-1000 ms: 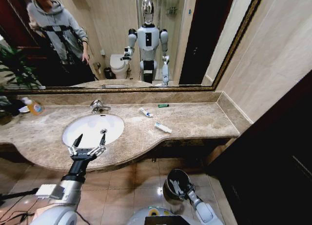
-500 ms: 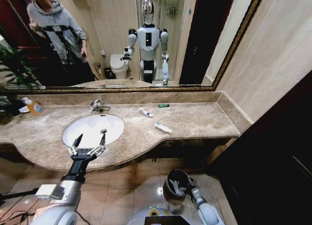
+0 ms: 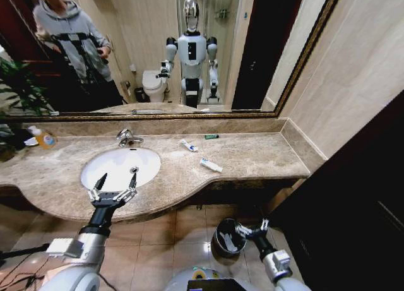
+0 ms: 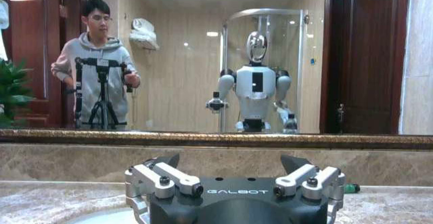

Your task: Pick up the trash from the sink and place it in the trash bin.

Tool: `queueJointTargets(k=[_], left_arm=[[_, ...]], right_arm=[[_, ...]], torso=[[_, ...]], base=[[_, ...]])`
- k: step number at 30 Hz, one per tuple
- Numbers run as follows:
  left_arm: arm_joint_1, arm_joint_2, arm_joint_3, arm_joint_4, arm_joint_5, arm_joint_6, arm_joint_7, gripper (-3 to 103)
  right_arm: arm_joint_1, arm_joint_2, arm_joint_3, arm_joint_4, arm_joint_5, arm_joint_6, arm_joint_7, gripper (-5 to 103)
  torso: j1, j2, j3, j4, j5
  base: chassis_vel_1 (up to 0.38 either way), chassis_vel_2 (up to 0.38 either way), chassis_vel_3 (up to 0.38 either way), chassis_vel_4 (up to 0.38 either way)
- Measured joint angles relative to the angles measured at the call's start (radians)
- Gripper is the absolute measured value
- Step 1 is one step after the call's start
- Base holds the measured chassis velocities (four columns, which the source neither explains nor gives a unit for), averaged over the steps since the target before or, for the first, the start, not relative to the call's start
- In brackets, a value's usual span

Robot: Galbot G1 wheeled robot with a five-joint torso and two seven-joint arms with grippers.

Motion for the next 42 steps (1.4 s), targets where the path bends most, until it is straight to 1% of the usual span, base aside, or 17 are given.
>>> queueJointTargets(k=[2, 4, 5, 6, 7, 8, 10, 11, 13, 16, 18, 20, 23, 25, 34, 41, 42], left_arm=[[0.0, 0.0, 0.0, 0.0, 0.0, 0.0, 0.0, 100], [0.0, 0.0, 0.0, 0.0, 0.0, 0.0, 0.0, 100], [0.0, 0.0, 0.0, 0.0, 0.0, 0.0, 0.0, 100], [0.0, 0.0, 0.0, 0.0, 0.0, 0.0, 0.0, 100], [0.0, 0.0, 0.0, 0.0, 0.0, 0.0, 0.0, 100], [0.0, 0.0, 0.0, 0.0, 0.0, 0.0, 0.0, 100], [0.0, 0.0, 0.0, 0.0, 0.0, 0.0, 0.0, 100], [0.0, 0.0, 0.0, 0.0, 0.0, 0.0, 0.0, 100], [0.0, 0.0, 0.0, 0.0, 0.0, 0.0, 0.0, 100], [0.0, 0.0, 0.0, 0.0, 0.0, 0.0, 0.0, 100], [0.0, 0.0, 0.0, 0.0, 0.0, 0.0, 0.0, 100], [0.0, 0.0, 0.0, 0.0, 0.0, 0.0, 0.0, 100], [0.0, 0.0, 0.0, 0.0, 0.0, 0.0, 0.0, 100], [0.0, 0.0, 0.0, 0.0, 0.0, 0.0, 0.0, 100], [0.0, 0.0, 0.0, 0.0, 0.0, 0.0, 0.0, 100], [0.0, 0.0, 0.0, 0.0, 0.0, 0.0, 0.0, 100], [0.0, 0.0, 0.0, 0.0, 0.0, 0.0, 0.0, 100]], right_arm=[[0.057, -0.022, -0.016, 0.047, 0.003, -0.039, -0.03, 100], [0.073, -0.032, -0.021, 0.052, 0.009, -0.053, -0.035, 100], [0.13, -0.076, -0.047, 0.077, 0.034, -0.115, -0.044, 100], [0.159, -0.096, -0.059, 0.084, 0.042, -0.142, -0.053, 100], [0.159, -0.096, -0.059, 0.084, 0.042, -0.142, -0.053, 100], [0.218, -0.137, -0.078, 0.083, 0.051, -0.177, -0.076, 100], [0.314, -0.2, -0.102, 0.034, 0.055, -0.205, -0.108, 100], [0.314, -0.2, -0.102, 0.034, 0.055, -0.205, -0.108, 100], [0.392, -0.258, -0.118, -0.036, 0.069, -0.227, -0.126, 100], [0.45, -0.292, -0.132, -0.086, 0.103, -0.248, -0.131, 100], [0.542, -0.326, -0.172, -0.157, 0.131, -0.258, -0.14, 100], [0.566, -0.331, -0.186, -0.175, 0.133, -0.258, -0.143, 100], [0.695, -0.351, -0.275, -0.283, 0.142, -0.25, -0.144, 100], [0.736, -0.351, -0.306, -0.321, 0.149, -0.246, -0.143, 100], [0.912, -0.308, -0.452, -0.528, 0.172, -0.237, -0.142, 100], [0.965, -0.287, -0.477, -0.595, 0.172, -0.227, -0.127, 102], [0.97, -0.287, -0.477, -0.6, 0.172, -0.227, -0.125, 100]], torso=[[0.0, 0.0, 0.0, 0.0, -0.0001], [0.0, 0.0, 0.0, 0.0002, 0.0002], [0.0, 0.0, 0.0, 0.0, 0.0002], [0.0, 0.0, 0.0, 0.0, 0.0001], [0.0, 0.0, 0.0, 0.0, 0.0001], [0.0, 0.0, 0.0, 0.0002, 0.0002], [0.0, 0.0, 0.0, 0.0003, 0.0002], [0.0, 0.0, 0.0, 0.0003, 0.0002], [0.0, 0.0, 0.0, 0.0004, 0.0004], [0.0, 0.0, 0.0, 0.0, 0.0003], [0.0, 0.0, 0.0, 0.0001, 0.0005], [0.0, 0.0, 0.0, 0.0, 0.0002], [0.0, 0.0, 0.0, 0.0001, 0.0], [0.0, 0.0, 0.0, 0.0001, 0.0003], [0.0, 0.0, 0.0, 0.0001, 0.0001], [0.0, 0.0, 0.0, 0.0001, 0.0001], [0.0, 0.0, 0.0, 0.0, 0.0]], base=[[0.0, 0.0, 0.0, 0.0], [0.0, 0.0, 0.0, 0.0], [0.0, 0.0, 0.0, 0.0], [0.0, 0.0, 0.0, 0.0], [0.0, 0.0, 0.0, 0.0], [0.0, 0.0, 0.0, 0.0], [0.0, 0.0, 0.0, 0.0], [0.0, 0.0, 0.0, 0.0], [0.0, 0.0, 0.0, 0.0], [0.0, 0.0, 0.0, 0.0], [0.0, 0.0, 0.0, 0.0], [0.0, 0.0, 0.0, 0.0], [0.0, 0.0, 0.0, 0.0], [0.0, 0.0, 0.0, 0.0], [0.0, 0.0, 0.0, 0.0], [0.0, 0.0, 0.0, 0.0], [0.0, 0.0, 0.0, 0.0]])
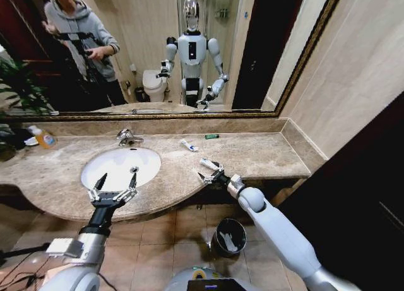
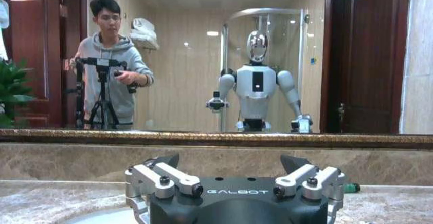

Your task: Pick up the trash from the sink and place it in the trash bin.

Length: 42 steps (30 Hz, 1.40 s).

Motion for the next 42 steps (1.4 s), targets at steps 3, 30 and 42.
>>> queueJointTargets(k=[3, 30, 42], left_arm=[[0.0, 0.0, 0.0, 0.0, 0.0, 0.0, 0.0, 100], [0.0, 0.0, 0.0, 0.0, 0.0, 0.0, 0.0, 100], [0.0, 0.0, 0.0, 0.0, 0.0, 0.0, 0.0, 100]], right_arm=[[0.007, -0.001, -0.001, -0.006, 0.0, -0.001, 0.001, 98], [0.007, -0.02, 0.014, -0.013, 0.007, -0.003, -0.003, 26], [-0.185, -0.048, 0.179, 0.18, 0.023, -0.004, 0.012, 26]], torso=[[0.0, 0.0, 0.0, 0.0, 0.0001], [0.0, 0.0, 0.0, 0.0001, 0.0003], [0.0, 0.0, 0.0, 0.0002, 0.0001]], base=[[0.0, 0.0, 0.0, 0.0], [0.0, 0.0, 0.0, 0.0], [0.0, 0.0, 0.0, 0.0]])
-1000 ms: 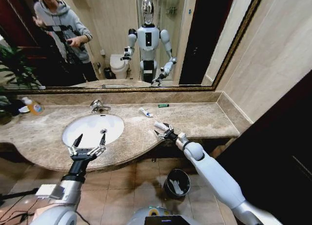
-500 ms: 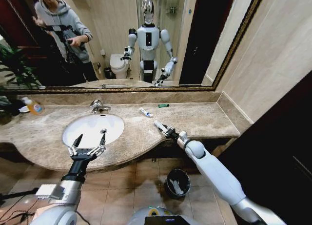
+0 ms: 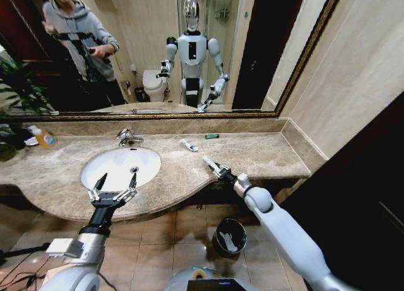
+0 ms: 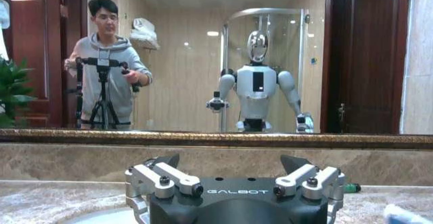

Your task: Pick up the trash from the sink and place it in the trash bin.

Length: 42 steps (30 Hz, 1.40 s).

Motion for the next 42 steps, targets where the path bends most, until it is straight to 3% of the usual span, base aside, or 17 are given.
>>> queueJointTargets(k=[3, 5, 7, 11, 16, 19, 23, 30, 39, 42], left_arm=[[0.0, 0.0, 0.0, 0.0, 0.0, 0.0, 0.0, 100], [0.0, 0.0, 0.0, 0.0, 0.0, 0.0, 0.0, 100], [0.0, 0.0, 0.0, 0.0, 0.0, 0.0, 0.0, 100], [0.0, 0.0, 0.0, 0.0, 0.0, 0.0, 0.0, 100], [0.0, 0.0, 0.0, 0.0, 0.0, 0.0, 0.0, 100], [0.0, 0.0, 0.0, 0.0, 0.0, 0.0, 0.0, 100], [0.0, 0.0, 0.0, 0.0, 0.0, 0.0, 0.0, 100], [0.0, 0.0, 0.0, 0.0, 0.0, 0.0, 0.0, 100], [0.0, 0.0, 0.0, 0.0, 0.0, 0.0, 0.0, 100], [0.0, 0.0, 0.0, 0.0, 0.0, 0.0, 0.0, 100]], right_arm=[[-0.091, -0.005, 0.057, 0.056, 0.0, 0.029, 0.015, 26], [-0.167, 0.0, 0.099, 0.084, -0.007, 0.095, 0.052, 26], [-0.279, 0.026, 0.176, 0.109, -0.036, 0.17, 0.105, 26], [-0.407, 0.071, 0.254, 0.145, -0.072, 0.229, 0.159, 26], [-0.55, 0.133, 0.302, 0.152, -0.133, 0.311, 0.187, 26], [-0.669, 0.214, 0.325, 0.134, -0.198, 0.383, 0.185, 26], [-0.733, 0.266, 0.308, 0.09, -0.25, 0.419, 0.178, 26], [-0.705, 0.301, 0.253, -0.065, -0.327, 0.382, 0.139, 26], [-0.498, 0.334, 0.204, -0.34, -0.433, 0.156, 0.079, 26], [-0.446, 0.337, 0.2, -0.413, -0.451, 0.127, 0.074, 26]], torso=[[0.0, 0.0, 0.0, -0.0003, 0.0], [0.0, 0.0, 0.0, 0.0, 0.0003], [0.0, 0.0, 0.0, -0.0002, 0.0001], [0.0, 0.0, 0.0, -0.0002, 0.0002], [0.0, 0.0, 0.0, -0.0003, 0.0001], [0.0, 0.0, 0.0, -0.0004, -0.0001], [0.0, 0.0, 0.0, -0.0003, -0.0002], [0.0, 0.0, 0.0, -0.0002, 0.0], [0.0, 0.0, 0.0, 0.0, 0.0], [0.0, 0.0, 0.0, 0.0, 0.0]], base=[[0.0, 0.0, 0.0, 0.0], [0.0, 0.0, 0.0, 0.0], [0.0, 0.0, 0.0, 0.0], [0.0, 0.0, 0.0, 0.0], [0.0, 0.0, 0.0, 0.0], [0.0, 0.0, 0.0, 0.0], [0.0, 0.0, 0.0, 0.0], [0.0, 0.0, 0.0, 0.0], [0.0, 0.0, 0.0, 0.0], [0.0, 0.0, 0.0, 0.0]])
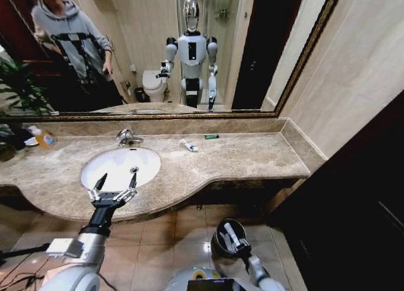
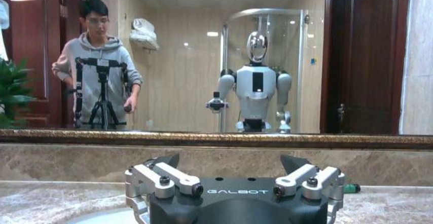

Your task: Pick up the trash from the sink and place it in the trash bin.

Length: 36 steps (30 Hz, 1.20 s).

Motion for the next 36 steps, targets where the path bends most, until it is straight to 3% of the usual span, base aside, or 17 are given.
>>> queueJointTargets(k=[6, 11, 21, 23, 25, 31, 32, 35, 36], left_arm=[[0.0, 0.0, 0.0, 0.0, 0.0, 0.0, 0.0, 100], [0.0, 0.0, 0.0, 0.0, 0.0, 0.0, 0.0, 100], [0.0, 0.0, 0.0, 0.0, 0.0, 0.0, 0.0, 100], [0.0, 0.0, 0.0, 0.0, 0.0, 0.0, 0.0, 100], [0.0, 0.0, 0.0, 0.0, 0.0, 0.0, 0.0, 100], [0.0, 0.0, 0.0, 0.0, 0.0, 0.0, 0.0, 100], [0.0, 0.0, 0.0, 0.0, 0.0, 0.0, 0.0, 100], [0.0, 0.0, 0.0, 0.0, 0.0, 0.0, 0.0, 100], [0.0, 0.0, 0.0, 0.0, 0.0, 0.0, 0.0, 100]], right_arm=[[0.124, 0.005, 0.005, -0.209, -0.075, 0.003, -0.002, 26], [0.267, 0.004, 0.017, -0.469, -0.154, 0.069, 0.008, 26], [0.402, 0.013, 0.011, -0.655, -0.183, 0.098, 0.022, 23], [0.418, 0.017, 0.011, -0.676, -0.186, 0.101, 0.026, 32], [0.424, 0.017, 0.01, -0.685, -0.187, 0.104, 0.028, 32], [0.427, 0.011, 0.011, -0.705, -0.173, 0.125, 0.04, 58], [0.427, 0.011, 0.011, -0.705, -0.173, 0.125, 0.04, 58], [0.411, 0.002, 0.011, -0.69, -0.161, 0.126, 0.039, 75], [0.411, 0.002, 0.011, -0.69, -0.161, 0.126, 0.039, 75]], torso=[[0.0, 0.0, 0.0, 0.0, 0.0], [0.0, 0.0, 0.0, -0.0001, 0.0002], [0.0, 0.0, 0.0, -0.0001, 0.0], [0.0, 0.0, 0.0, 0.0, 0.0003], [0.0, 0.0, 0.0, 0.0, 0.0], [0.0, 0.0, 0.0, 0.0, 0.0], [0.0, 0.0, 0.0, 0.0, 0.0], [0.0, 0.0, 0.0, -0.0001, 0.0001], [0.0, 0.0, 0.0, -0.0001, 0.0001]], base=[[0.0, 0.0, 0.0, 0.0], [0.0, 0.0, 0.0, 0.0], [0.0, 0.0, 0.0, 0.0], [0.0, 0.0, 0.0, 0.0], [0.0, 0.0, 0.0, 0.0], [0.0, 0.0, 0.0, 0.0], [0.0, 0.0, 0.0, 0.0], [0.0, 0.0, 0.0, 0.0], [0.0, 0.0, 0.0, 0.0]])
